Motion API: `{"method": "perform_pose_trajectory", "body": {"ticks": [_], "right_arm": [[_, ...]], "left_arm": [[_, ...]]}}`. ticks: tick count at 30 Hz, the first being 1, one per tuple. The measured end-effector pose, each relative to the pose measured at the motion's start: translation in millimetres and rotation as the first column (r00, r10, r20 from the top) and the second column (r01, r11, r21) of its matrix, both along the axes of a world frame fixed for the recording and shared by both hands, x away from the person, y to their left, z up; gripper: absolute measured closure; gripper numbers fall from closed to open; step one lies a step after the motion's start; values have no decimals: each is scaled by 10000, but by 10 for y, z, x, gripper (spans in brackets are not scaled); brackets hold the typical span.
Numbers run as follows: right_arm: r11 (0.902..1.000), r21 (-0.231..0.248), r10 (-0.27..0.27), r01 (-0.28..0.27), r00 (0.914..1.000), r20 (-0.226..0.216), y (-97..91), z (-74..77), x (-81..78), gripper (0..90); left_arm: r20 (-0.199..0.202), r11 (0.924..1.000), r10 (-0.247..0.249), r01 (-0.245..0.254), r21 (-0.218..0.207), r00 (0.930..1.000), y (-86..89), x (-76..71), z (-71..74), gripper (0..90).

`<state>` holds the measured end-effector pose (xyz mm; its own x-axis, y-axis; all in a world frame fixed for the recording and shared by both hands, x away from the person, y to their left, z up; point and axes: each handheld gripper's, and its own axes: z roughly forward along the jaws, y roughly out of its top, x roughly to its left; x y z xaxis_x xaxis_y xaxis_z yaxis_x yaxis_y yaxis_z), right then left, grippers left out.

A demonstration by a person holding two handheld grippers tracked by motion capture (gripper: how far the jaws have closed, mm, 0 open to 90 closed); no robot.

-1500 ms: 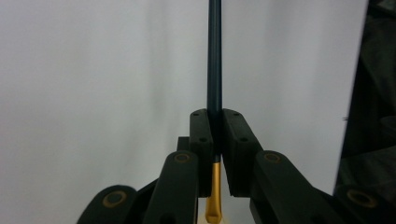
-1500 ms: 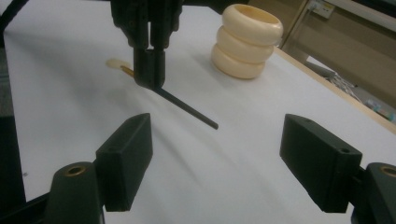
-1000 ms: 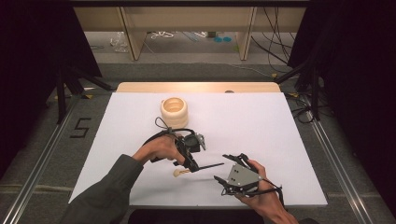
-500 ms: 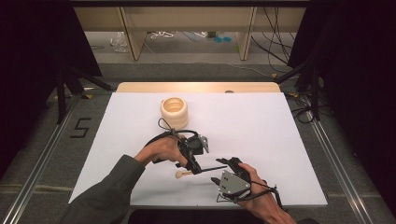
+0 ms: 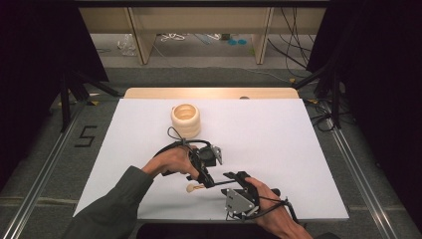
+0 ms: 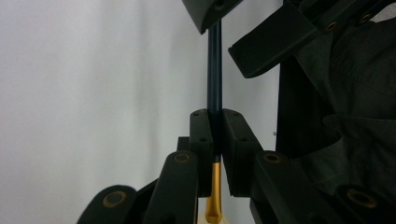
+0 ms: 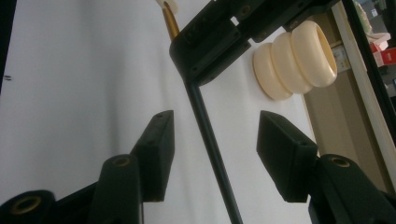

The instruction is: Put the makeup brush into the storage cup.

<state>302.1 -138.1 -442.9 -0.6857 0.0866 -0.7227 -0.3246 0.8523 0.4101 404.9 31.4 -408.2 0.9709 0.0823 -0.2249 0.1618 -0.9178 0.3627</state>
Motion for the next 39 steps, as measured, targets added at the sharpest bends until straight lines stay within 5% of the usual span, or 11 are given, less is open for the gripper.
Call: {"method": "perform_pose_trajectory", "body": {"ticks": [13, 21, 22, 23, 34, 39], "right_arm": [[9982, -485, 350, -362, 9991, -247, 58, -29, -18, 607], [9957, -879, 309, -303, 9995, 56, 89, -40, -51, 659], [9921, -1076, 665, -648, 9977, 120, 103, -35, -34, 665], [9945, -978, 376, -367, 9993, 77, 101, -43, -57, 672], [9878, -1355, 799, -770, 9967, 162, 118, -40, -48, 742], [9895, -1329, 587, -561, 9982, 157, 112, -43, -61, 766]], "left_arm": [[-186, 9998, -198, 199, 65, 9996, -30, -23, 18, 831], [-429, 9999, -154, 155, 21, 9990, -43, -37, 20, 830], [-388, 9997, -253, 254, 40, 9989, -46, -33, 21, 831], [-432, 9996, -256, 261, 102, 9987, -46, -38, 24, 830], [-479, 9997, -252, 252, -18, 9985, -64, -54, 10, 831], [-409, 9992, -405, 405, -11, 9983, -69, -46, 16, 830]]}}
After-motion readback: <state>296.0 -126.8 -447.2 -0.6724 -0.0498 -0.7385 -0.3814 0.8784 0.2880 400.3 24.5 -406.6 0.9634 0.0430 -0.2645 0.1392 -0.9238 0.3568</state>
